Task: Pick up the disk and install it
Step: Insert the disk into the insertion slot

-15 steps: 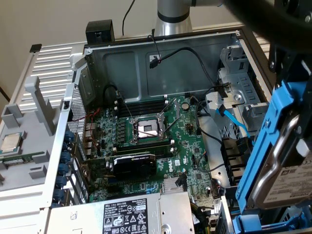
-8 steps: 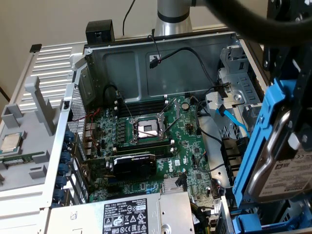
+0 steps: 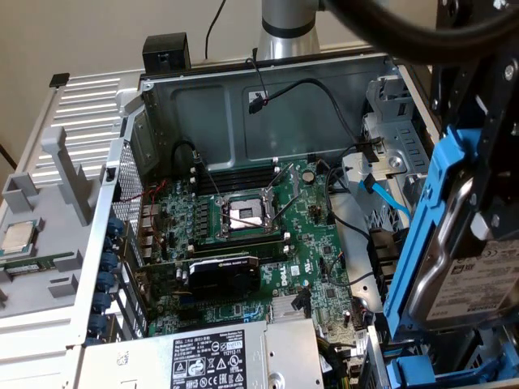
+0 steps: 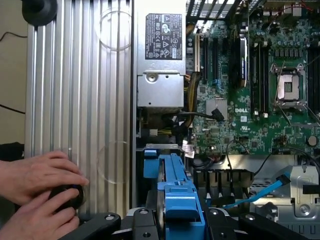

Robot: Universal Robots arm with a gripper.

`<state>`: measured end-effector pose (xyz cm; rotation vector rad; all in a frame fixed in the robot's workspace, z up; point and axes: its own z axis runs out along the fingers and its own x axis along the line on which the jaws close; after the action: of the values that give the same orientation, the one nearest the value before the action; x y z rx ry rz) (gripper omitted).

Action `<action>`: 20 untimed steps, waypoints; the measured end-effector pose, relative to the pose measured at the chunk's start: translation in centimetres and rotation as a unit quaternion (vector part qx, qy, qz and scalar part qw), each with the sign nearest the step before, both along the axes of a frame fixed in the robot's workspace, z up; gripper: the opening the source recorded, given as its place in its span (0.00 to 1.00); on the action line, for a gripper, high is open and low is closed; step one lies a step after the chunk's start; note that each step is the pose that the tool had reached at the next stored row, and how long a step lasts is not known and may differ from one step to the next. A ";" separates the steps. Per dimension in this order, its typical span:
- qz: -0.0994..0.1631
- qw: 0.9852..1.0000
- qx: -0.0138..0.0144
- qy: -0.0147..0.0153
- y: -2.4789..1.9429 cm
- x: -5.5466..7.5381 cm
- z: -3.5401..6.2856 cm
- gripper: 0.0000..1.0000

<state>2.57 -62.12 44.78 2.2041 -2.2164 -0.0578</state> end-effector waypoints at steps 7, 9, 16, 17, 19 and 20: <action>-0.002 1.000 0.000 -0.002 0.45 0.0 -0.17 0.37; -0.007 1.000 -0.001 -0.005 0.45 0.0 -0.25 0.37; -0.018 1.000 0.000 -0.008 0.46 -0.3 -0.65 0.37; -0.018 1.000 -0.001 -0.008 0.47 -0.3 -0.71 0.37; -0.018 1.000 0.000 -0.009 0.50 -0.4 -0.86 0.37; -0.018 1.000 0.000 -0.009 0.51 -0.5 -0.93 0.37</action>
<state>2.06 -61.62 43.85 2.1742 -2.2642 -0.0374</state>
